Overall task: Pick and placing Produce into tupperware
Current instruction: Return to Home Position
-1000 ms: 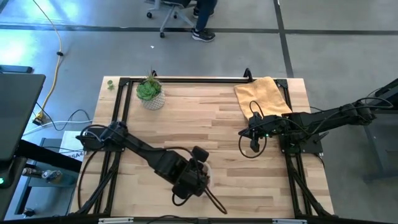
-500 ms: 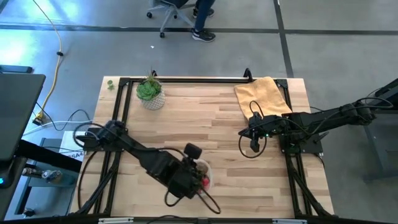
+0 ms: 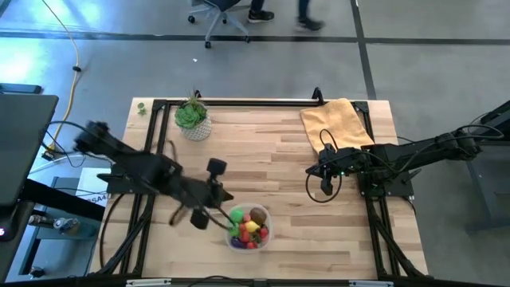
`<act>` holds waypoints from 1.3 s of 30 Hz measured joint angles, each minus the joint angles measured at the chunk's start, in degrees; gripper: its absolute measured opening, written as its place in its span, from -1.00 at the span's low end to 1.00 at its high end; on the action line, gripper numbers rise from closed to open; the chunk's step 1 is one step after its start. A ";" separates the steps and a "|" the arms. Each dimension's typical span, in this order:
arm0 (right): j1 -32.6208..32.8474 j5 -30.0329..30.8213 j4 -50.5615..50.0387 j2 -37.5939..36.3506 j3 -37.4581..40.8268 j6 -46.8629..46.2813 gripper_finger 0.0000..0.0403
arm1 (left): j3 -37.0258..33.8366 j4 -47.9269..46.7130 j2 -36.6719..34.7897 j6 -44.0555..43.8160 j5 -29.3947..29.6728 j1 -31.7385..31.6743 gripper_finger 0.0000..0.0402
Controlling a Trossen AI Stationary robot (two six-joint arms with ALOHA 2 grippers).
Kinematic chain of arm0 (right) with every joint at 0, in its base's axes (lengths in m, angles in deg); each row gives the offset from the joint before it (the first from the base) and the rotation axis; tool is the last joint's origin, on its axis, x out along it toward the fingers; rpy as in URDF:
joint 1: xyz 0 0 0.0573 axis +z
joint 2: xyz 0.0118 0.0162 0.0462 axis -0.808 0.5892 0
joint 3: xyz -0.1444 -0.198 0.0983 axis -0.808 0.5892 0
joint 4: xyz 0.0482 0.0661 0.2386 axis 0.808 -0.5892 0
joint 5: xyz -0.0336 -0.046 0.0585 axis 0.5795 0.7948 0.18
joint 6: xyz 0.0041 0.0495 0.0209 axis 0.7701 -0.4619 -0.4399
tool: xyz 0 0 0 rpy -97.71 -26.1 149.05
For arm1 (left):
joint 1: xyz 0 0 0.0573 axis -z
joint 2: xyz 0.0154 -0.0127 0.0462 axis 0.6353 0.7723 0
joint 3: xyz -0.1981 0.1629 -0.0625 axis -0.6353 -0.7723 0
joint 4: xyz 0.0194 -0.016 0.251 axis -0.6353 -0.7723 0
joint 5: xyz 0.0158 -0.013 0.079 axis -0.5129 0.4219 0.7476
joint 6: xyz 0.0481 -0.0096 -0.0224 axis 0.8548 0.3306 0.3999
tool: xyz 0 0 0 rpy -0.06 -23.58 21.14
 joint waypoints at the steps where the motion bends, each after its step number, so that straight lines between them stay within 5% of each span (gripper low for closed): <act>1: -0.01 0.00 -0.02 0.00 0.00 0.00 -1.00 | -4.75 5.42 -3.39 1.05 -1.61 -0.60 -1.00; 8: 0.00 0.02 -0.02 0.00 0.00 0.00 -1.00 | -30.10 34.92 -26.13 8.27 -18.35 -9.68 -0.98; 14: 0.01 0.04 -0.04 0.00 0.00 0.00 -1.00 | -42.73 38.27 -43.41 9.27 -20.79 -21.12 -0.99; 19: 0.01 0.07 -0.03 0.00 0.00 0.00 -1.00 | -47.64 38.40 -53.45 10.93 -27.86 -29.64 -0.98; 25: -0.01 0.09 -0.02 0.00 0.00 0.00 -1.00 | -51.15 38.35 -61.85 11.87 -29.33 -36.01 -0.98; 39: -0.01 0.26 -0.02 0.00 0.00 0.00 -1.00 | -59.88 38.27 -77.13 6.76 -26.73 -37.84 -0.98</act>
